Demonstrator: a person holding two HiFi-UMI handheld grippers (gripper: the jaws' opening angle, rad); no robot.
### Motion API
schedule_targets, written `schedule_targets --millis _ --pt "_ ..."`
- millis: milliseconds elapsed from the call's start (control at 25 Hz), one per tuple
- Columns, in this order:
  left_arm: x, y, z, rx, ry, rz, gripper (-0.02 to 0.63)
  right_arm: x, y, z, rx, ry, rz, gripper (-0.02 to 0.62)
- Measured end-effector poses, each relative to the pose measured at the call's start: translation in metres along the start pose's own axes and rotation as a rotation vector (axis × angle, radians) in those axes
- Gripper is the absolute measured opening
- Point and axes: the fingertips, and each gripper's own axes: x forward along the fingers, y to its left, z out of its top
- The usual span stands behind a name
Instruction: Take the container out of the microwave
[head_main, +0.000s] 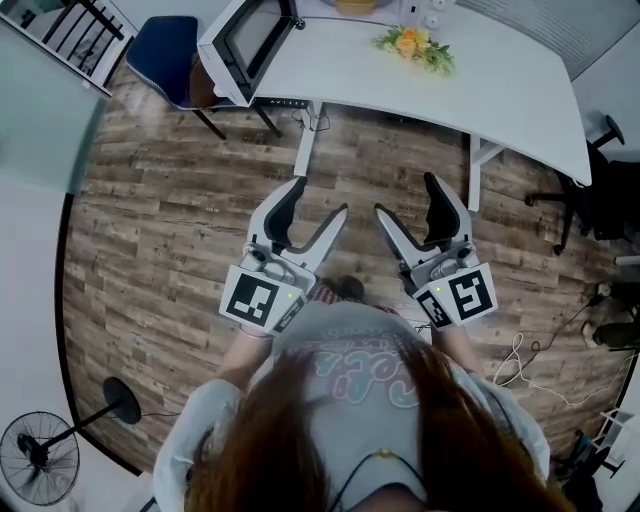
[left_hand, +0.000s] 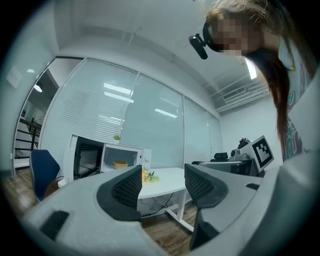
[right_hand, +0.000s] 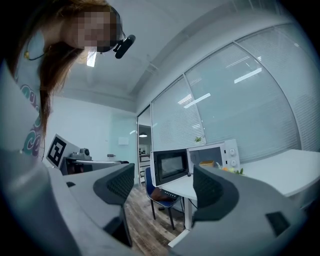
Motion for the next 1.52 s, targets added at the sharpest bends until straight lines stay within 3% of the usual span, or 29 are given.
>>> schedule_targets --millis 480,920,1160,1320,1520 --pt "0.015 0.003 0.006 0.031 0.026 -0.045 0.239 0.002 0.004 0.011 0.006 -0.029 -0.009 0.357" --pt "0.042 -0.007 0.008 0.026 0.011 -0.063 0.239 -0.004 -0.023 0.021 -0.017 -0.048 -0.026 0.356" --pt "0.048 -0.013 0.0 0.002 0.013 -0.049 0.239 -0.008 -0.038 0.007 -0.002 -0.01 -0.023 0.356" --pt "0.045 0.0 -0.012 -0.013 0.045 -0.027 0.239 -0.002 -0.038 0.005 -0.018 -0.001 -0.006 0.356" --pt "0.062 0.012 -0.011 -0.009 0.026 -0.032 0.239 0.011 -0.052 0.001 -0.017 0.0 -0.017 0.356"
